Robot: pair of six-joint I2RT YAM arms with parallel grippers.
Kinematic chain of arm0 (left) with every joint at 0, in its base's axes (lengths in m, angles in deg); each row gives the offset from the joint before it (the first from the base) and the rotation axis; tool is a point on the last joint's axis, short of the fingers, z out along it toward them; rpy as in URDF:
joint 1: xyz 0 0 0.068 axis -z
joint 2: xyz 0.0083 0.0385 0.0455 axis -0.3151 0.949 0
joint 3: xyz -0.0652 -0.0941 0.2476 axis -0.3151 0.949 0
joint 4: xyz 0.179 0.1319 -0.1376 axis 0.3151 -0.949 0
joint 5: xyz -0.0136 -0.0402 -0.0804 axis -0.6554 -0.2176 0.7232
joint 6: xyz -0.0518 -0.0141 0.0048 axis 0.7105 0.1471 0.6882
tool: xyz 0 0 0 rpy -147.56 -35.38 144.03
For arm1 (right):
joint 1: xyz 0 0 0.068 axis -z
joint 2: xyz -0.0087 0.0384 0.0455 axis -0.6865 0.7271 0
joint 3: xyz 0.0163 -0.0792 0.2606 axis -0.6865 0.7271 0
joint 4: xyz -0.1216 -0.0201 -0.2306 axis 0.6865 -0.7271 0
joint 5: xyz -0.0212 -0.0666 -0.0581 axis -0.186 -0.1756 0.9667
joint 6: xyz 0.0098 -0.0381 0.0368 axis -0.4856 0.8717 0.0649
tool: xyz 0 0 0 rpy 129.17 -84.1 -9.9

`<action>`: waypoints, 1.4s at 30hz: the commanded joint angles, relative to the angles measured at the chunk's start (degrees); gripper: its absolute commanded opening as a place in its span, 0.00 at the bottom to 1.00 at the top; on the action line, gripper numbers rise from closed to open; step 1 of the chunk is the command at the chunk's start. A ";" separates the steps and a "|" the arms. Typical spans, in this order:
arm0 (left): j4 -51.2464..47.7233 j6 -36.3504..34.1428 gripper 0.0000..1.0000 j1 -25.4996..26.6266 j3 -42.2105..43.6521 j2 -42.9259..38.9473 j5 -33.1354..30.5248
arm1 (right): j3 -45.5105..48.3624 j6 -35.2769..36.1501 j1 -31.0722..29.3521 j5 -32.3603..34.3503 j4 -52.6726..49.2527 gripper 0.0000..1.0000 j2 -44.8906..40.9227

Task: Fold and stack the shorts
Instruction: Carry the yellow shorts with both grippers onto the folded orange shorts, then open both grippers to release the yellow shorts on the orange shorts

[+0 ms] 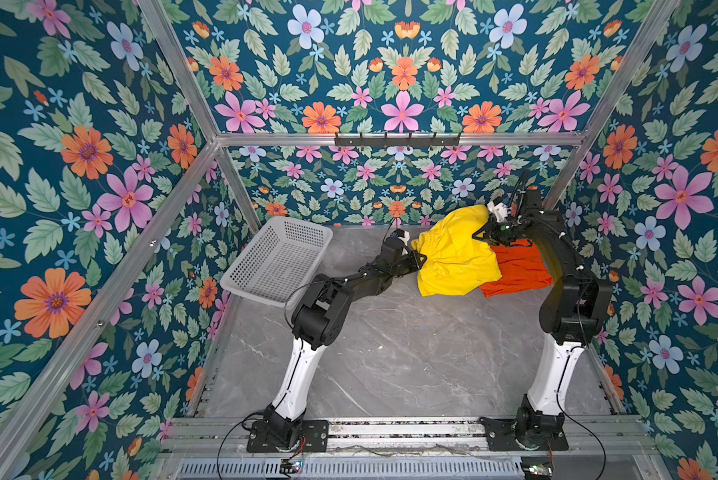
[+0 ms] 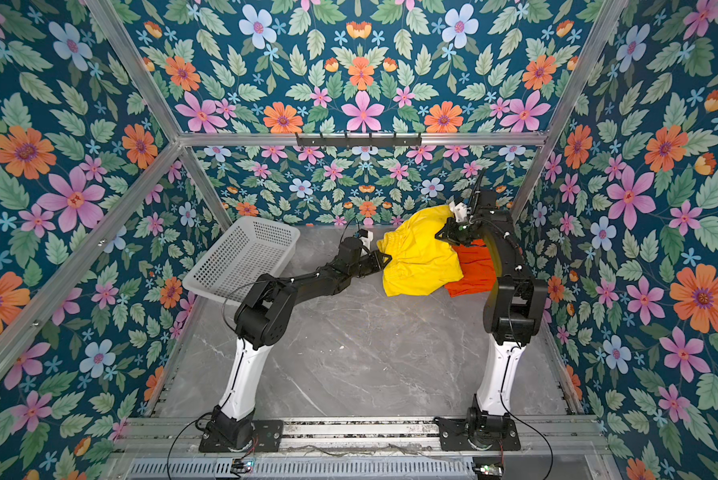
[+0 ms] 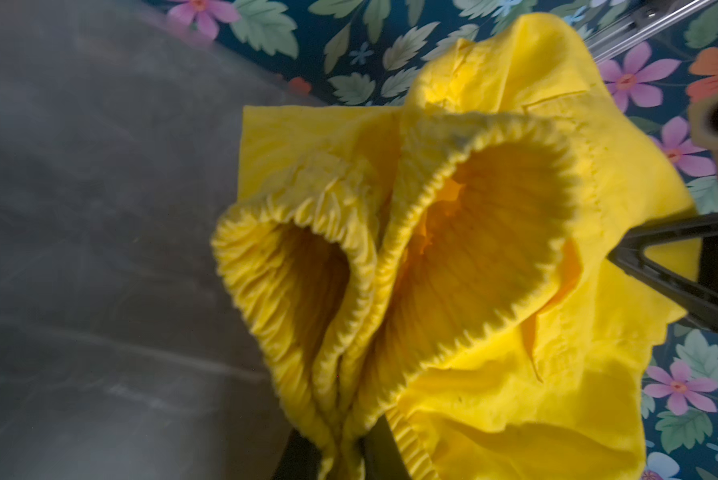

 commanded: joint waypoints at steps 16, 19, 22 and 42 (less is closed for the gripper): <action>2.20 3.37 0.11 6.68 -41.63 27.11 -3.20 | -11.69 0.33 16.21 -4.30 -1.66 0.00 8.33; 2.68 3.79 0.33 7.00 -42.16 27.95 -4.60 | -15.27 -0.17 17.56 -5.52 -1.77 0.00 12.07; 2.60 2.76 0.50 6.81 -40.24 26.67 -4.99 | -19.05 0.68 17.94 -5.88 -2.58 0.00 15.99; -7.75 -11.70 0.62 4.75 -7.25 0.27 -13.41 | -24.97 -1.69 18.14 15.03 -1.48 0.99 20.37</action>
